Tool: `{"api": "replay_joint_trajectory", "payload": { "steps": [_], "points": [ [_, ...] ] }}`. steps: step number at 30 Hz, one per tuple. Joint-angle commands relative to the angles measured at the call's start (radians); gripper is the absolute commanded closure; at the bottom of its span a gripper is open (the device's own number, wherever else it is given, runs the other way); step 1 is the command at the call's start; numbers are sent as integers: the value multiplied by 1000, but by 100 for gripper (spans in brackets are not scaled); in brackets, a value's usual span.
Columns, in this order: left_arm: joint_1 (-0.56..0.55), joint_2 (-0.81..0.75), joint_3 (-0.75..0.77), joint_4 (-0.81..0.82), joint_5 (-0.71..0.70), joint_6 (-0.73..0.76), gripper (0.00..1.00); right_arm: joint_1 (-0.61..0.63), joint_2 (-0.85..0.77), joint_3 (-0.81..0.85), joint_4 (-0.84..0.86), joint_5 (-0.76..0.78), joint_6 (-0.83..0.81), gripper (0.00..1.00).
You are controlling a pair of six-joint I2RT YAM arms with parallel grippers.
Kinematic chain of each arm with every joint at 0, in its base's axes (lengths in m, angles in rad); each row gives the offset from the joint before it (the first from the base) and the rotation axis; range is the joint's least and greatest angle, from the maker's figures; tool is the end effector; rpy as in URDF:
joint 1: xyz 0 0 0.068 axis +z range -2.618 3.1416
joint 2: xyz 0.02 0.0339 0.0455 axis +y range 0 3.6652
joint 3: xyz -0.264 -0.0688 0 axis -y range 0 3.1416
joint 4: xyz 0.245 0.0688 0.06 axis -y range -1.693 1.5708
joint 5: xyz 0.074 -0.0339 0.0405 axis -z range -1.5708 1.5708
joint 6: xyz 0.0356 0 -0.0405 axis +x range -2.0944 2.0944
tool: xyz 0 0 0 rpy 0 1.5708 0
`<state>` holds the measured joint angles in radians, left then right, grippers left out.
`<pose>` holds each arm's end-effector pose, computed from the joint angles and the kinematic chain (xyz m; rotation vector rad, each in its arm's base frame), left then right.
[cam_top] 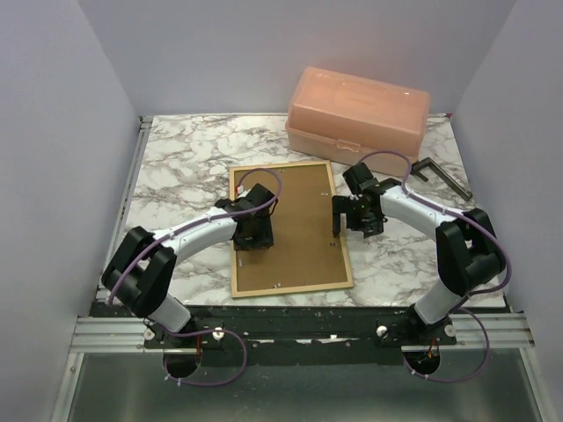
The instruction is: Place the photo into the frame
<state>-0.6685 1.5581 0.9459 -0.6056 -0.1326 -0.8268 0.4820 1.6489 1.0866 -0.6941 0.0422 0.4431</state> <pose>0.2300 -0.1757 0.1832 -0.2532 2.7754 -0.2023 0.2787 0.1441 0.1926 -0.0457 2.8376 0.1471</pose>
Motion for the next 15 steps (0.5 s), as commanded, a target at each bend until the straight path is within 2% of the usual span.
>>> {"api": "replay_joint_trajectory", "payload": {
  "steps": [1,5,13,15],
  "points": [
    [5,-158,-12,31,79,51,29,-21,-26,-80,103,-181,-17,0],
    [11,-260,-15,14,97,57,20,-20,-26,-120,131,-223,-1,0],
    [51,-365,-71,-152,-24,32,20,-20,-6,-129,158,-203,39,1],
    [67,-384,-97,-163,-40,26,20,-20,12,-125,168,-199,47,4]
  ]
}}
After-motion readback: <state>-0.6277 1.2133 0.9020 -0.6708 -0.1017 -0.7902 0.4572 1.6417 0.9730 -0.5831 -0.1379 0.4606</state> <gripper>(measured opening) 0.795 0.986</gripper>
